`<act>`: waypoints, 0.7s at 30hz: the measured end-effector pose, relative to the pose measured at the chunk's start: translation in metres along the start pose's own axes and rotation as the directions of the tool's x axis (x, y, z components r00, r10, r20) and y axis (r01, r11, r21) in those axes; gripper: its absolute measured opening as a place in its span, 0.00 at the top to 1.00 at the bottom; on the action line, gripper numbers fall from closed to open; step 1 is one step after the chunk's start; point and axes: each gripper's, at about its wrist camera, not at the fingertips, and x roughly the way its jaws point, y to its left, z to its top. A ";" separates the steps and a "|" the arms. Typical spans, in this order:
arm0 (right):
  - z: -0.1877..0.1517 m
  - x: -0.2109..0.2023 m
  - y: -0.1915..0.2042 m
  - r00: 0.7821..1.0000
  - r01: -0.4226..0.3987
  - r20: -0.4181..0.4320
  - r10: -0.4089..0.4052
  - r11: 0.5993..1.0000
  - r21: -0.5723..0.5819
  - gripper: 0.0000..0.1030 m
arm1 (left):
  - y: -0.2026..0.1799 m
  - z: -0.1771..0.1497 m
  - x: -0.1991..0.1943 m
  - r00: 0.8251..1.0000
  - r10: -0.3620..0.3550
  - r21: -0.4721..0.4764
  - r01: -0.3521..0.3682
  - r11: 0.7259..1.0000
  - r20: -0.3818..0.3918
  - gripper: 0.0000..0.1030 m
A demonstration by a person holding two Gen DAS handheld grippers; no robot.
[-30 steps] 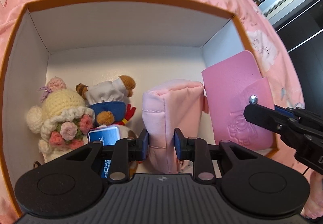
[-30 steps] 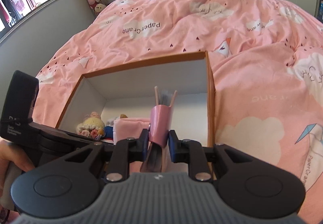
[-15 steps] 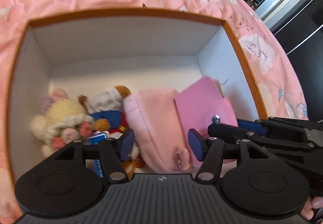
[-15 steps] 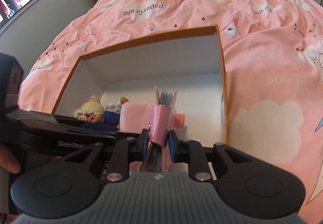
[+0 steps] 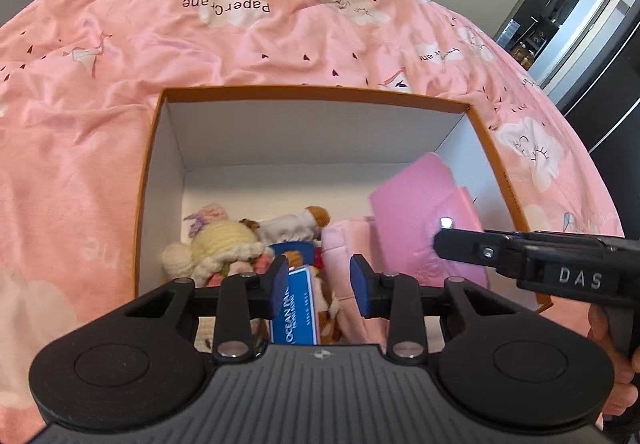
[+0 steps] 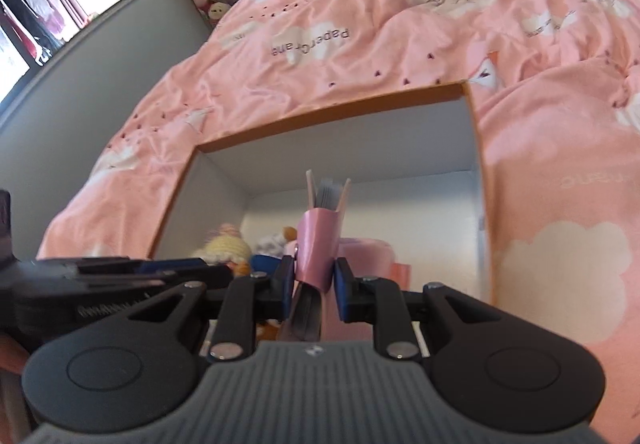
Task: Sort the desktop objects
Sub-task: 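Open both tools to release the pouch and card holder in the box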
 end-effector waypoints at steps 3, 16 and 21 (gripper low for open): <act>-0.003 0.012 0.003 0.998 -0.054 -0.027 0.055 0.998 0.041 0.79 | 0.003 -0.006 0.001 1.000 0.003 -0.007 -0.004 1.000 -0.010 0.63; -0.016 0.047 -0.012 0.984 0.086 -0.160 -0.082 0.996 0.016 0.65 | 0.012 -0.021 0.009 0.999 0.018 -0.031 -0.019 0.999 -0.034 0.63; -0.023 0.052 -0.001 0.976 0.124 -0.167 -0.136 0.989 -0.082 0.59 | 0.010 -0.023 0.008 0.999 0.035 -0.015 -0.035 0.999 -0.028 0.63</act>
